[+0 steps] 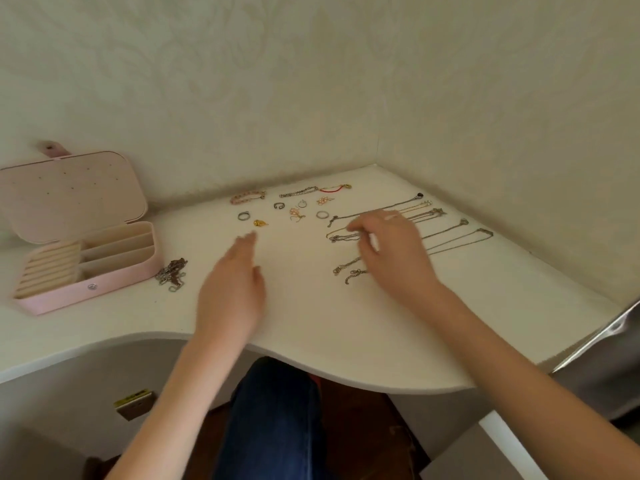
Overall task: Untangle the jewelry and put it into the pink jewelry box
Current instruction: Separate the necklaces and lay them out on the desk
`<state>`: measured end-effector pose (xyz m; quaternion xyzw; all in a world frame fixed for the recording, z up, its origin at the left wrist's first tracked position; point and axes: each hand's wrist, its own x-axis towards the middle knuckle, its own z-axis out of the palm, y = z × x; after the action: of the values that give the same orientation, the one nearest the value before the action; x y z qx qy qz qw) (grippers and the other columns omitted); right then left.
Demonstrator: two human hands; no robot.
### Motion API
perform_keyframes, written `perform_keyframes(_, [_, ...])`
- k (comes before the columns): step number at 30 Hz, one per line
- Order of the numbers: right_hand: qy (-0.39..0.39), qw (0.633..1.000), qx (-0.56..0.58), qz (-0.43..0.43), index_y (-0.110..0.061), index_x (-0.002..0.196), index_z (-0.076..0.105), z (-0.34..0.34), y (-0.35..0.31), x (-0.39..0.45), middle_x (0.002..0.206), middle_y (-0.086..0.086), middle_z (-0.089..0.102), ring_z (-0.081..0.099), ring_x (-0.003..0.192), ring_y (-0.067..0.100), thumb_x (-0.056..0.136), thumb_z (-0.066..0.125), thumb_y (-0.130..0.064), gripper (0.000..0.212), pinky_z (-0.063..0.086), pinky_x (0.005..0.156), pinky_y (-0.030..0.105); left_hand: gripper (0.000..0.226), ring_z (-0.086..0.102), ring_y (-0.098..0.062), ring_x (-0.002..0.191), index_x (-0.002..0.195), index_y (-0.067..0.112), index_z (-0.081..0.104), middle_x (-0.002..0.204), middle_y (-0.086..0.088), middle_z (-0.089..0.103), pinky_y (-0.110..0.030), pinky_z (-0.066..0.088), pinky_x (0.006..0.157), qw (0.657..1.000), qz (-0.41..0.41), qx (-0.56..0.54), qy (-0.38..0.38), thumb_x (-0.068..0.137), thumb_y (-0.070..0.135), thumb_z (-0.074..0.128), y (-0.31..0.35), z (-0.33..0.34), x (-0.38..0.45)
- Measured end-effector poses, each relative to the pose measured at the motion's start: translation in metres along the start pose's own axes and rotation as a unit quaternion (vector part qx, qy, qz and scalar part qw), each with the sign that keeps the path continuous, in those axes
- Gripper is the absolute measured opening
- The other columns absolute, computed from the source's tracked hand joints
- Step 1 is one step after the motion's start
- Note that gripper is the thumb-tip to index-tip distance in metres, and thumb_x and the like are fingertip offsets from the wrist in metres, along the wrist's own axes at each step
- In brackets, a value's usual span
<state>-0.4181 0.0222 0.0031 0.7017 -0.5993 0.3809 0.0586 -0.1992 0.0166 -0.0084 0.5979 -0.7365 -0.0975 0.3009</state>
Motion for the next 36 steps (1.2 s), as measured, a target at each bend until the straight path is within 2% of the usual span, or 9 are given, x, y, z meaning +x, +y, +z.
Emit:
perform_keyframes(3, [-0.102, 0.993, 0.026, -0.045, -0.018, 0.112, 0.065, 0.032, -0.047, 0.020, 0.109, 0.003, 0.068, 0.052, 0.111, 0.025, 0.091, 0.047, -0.011, 0.028, 0.041, 0.094, 0.043, 0.045, 0.031, -0.033, 0.136, 0.139, 0.003, 0.036, 0.144, -0.017, 0.039, -0.042, 0.030, 0.108, 0.990, -0.068, 0.114, -0.044, 0.096, 0.011, 0.043, -0.041, -0.015, 0.012])
perform_keyframes(7, [-0.214, 0.972, 0.077, -0.065, -0.017, 0.120, 0.062, 0.075, -0.088, 0.051, 0.123, 0.002, 0.063, 0.049, 0.118, 0.021, 0.095, 0.045, -0.011, 0.031, 0.039, 0.099, 0.038, 0.025, 0.054, -0.036, 0.105, 0.106, 0.001, 0.064, 0.109, -0.018, 0.062, -0.045, 0.047, 0.084, 0.988, -0.047, 0.145, -0.033, 0.094, 0.009, 0.043, -0.073, -0.030, 0.017])
perform_keyframes(12, [-0.319, 0.932, 0.153, -0.084, -0.011, 0.127, 0.058, 0.119, -0.118, 0.065, 0.131, 0.004, 0.059, 0.051, 0.118, 0.019, 0.090, 0.057, -0.009, 0.037, 0.032, 0.094, 0.019, 0.029, 0.063, -0.023, 0.095, 0.112, 0.014, 0.064, 0.102, -0.006, 0.068, -0.030, 0.047, 0.085, 1.000, -0.020, -0.003, 0.018, 0.088, 0.001, 0.052, -0.092, -0.039, 0.025])
perform_keyframes(15, [-0.322, 0.924, 0.183, -0.097, -0.013, 0.123, 0.062, 0.139, -0.130, 0.069, 0.119, 0.006, 0.066, 0.057, 0.100, 0.016, 0.087, 0.060, -0.009, 0.036, 0.035, 0.081, 0.017, 0.028, 0.066, -0.020, 0.082, 0.091, 0.023, 0.056, 0.084, -0.003, 0.066, -0.027, 0.052, 0.076, 0.985, -0.064, -0.158, 0.038, 0.080, -0.002, 0.063, -0.101, -0.043, 0.030])
perform_keyframes(19, [-0.321, 0.908, 0.255, -0.088, -0.011, 0.110, 0.070, 0.148, -0.126, 0.069, 0.096, 0.003, 0.070, 0.050, 0.069, 0.003, 0.082, 0.066, -0.007, 0.028, 0.036, 0.064, 0.006, 0.031, 0.064, -0.015, 0.081, 0.090, 0.022, 0.051, 0.088, -0.007, 0.064, -0.021, 0.053, 0.073, 0.968, -0.082, -0.231, 0.050, 0.078, -0.001, 0.068, -0.106, -0.040, 0.028])
perform_keyframes(23, [-0.294, 0.920, 0.252, -0.062, -0.009, 0.092, 0.071, 0.153, -0.121, 0.068, 0.069, -0.015, 0.053, 0.044, 0.060, -0.001, 0.080, 0.069, -0.008, 0.012, 0.034, 0.060, 0.007, 0.032, 0.057, -0.010, 0.085, 0.109, 0.015, 0.052, 0.103, -0.003, 0.055, -0.015, 0.045, 0.073, 0.991, -0.013, -0.128, 0.033, 0.081, 0.006, 0.066, -0.109, -0.032, 0.030])
perform_keyframes(27, [-0.259, 0.924, 0.278, -0.037, -0.009, 0.083, 0.070, 0.154, -0.120, 0.067, 0.073, -0.007, 0.060, 0.049, 0.064, -0.001, 0.081, 0.067, -0.009, 0.003, 0.035, 0.061, 0.005, 0.033, 0.051, -0.014, 0.088, 0.121, 0.017, 0.056, 0.103, 0.002, 0.055, -0.026, 0.040, 0.078, 0.998, 0.041, -0.039, 0.020, 0.088, 0.018, 0.060, -0.109, -0.028, 0.030])
perform_keyframes(31, [-0.233, 0.913, 0.334, 0.026, -0.013, 0.097, 0.069, 0.150, -0.111, 0.069, 0.078, -0.004, 0.063, 0.054, 0.070, 0.002, 0.085, 0.065, -0.012, 0.012, 0.039, 0.067, 0.008, 0.014, 0.050, -0.012, 0.074, 0.101, 0.016, 0.066, 0.085, 0.000, 0.057, -0.017, 0.033, 0.064, 0.998, 0.023, -0.037, 0.051, 0.088, 0.016, 0.060, -0.110, -0.028, 0.028])
perform_keyframes(36, [-0.265, 0.936, 0.213, -0.092, -0.005, 0.100, 0.071, 0.138, -0.108, 0.068, 0.086, -0.006, 0.062, 0.048, 0.077, 0.004, 0.091, 0.056, -0.008, 0.018, 0.032, 0.068, 0.002, 0.006, 0.046, -0.016, 0.079, 0.085, 0.011, 0.060, 0.082, -0.001, 0.051, -0.021, 0.029, 0.064, 0.998, 0.012, -0.019, 0.065, 0.088, 0.015, 0.058, -0.108, -0.027, 0.026])
